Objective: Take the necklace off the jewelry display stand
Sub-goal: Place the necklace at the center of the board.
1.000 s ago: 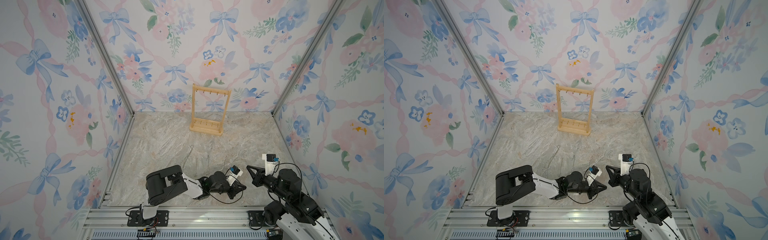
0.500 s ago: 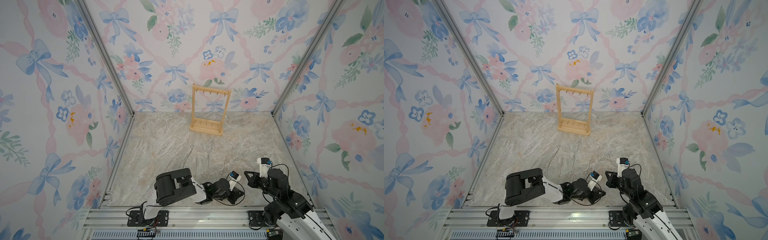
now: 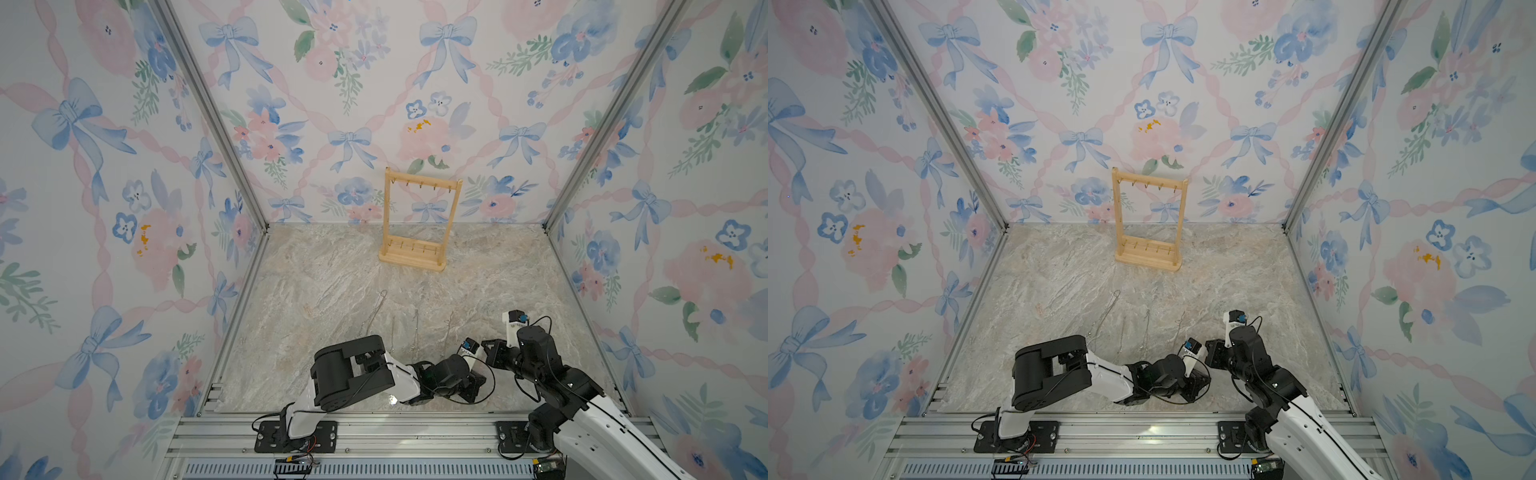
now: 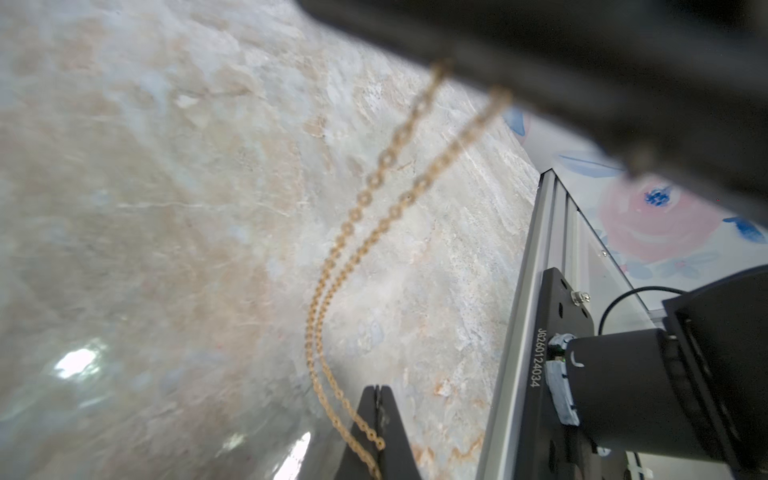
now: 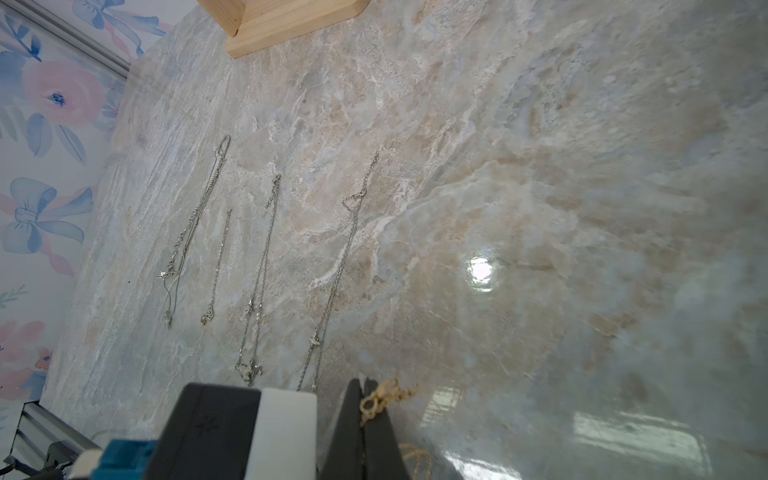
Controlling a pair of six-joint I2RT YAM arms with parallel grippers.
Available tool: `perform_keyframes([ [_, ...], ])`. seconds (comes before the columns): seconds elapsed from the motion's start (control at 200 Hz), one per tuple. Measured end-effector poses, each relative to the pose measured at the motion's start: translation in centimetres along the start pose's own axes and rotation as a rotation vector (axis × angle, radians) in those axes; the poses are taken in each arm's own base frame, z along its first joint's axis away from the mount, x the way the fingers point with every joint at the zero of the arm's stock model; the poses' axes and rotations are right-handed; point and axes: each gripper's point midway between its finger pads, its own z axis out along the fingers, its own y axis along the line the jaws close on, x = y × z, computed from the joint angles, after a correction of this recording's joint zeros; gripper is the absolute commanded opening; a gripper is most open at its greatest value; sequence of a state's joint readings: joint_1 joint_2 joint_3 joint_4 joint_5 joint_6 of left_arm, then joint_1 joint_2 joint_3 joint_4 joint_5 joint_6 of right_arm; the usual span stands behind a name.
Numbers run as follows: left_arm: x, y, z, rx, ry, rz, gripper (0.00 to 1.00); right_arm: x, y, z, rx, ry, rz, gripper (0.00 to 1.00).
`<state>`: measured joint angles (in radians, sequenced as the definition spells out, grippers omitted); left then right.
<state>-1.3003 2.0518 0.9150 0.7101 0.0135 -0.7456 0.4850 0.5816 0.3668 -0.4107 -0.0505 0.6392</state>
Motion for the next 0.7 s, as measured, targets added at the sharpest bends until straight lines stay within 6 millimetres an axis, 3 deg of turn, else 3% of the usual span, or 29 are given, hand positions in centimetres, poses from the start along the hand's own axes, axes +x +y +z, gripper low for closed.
perform_keyframes([
  [0.25, 0.0, 1.2, 0.2, -0.072, 0.005, 0.017, 0.00, -0.6, 0.2, 0.6, 0.003, -0.014, -0.030, 0.00],
  [0.695, -0.6, 1.9, 0.1, -0.134, -0.035, 0.065, 0.14, -0.7, 0.2, 0.9, 0.007, -0.017, -0.050, 0.00],
])
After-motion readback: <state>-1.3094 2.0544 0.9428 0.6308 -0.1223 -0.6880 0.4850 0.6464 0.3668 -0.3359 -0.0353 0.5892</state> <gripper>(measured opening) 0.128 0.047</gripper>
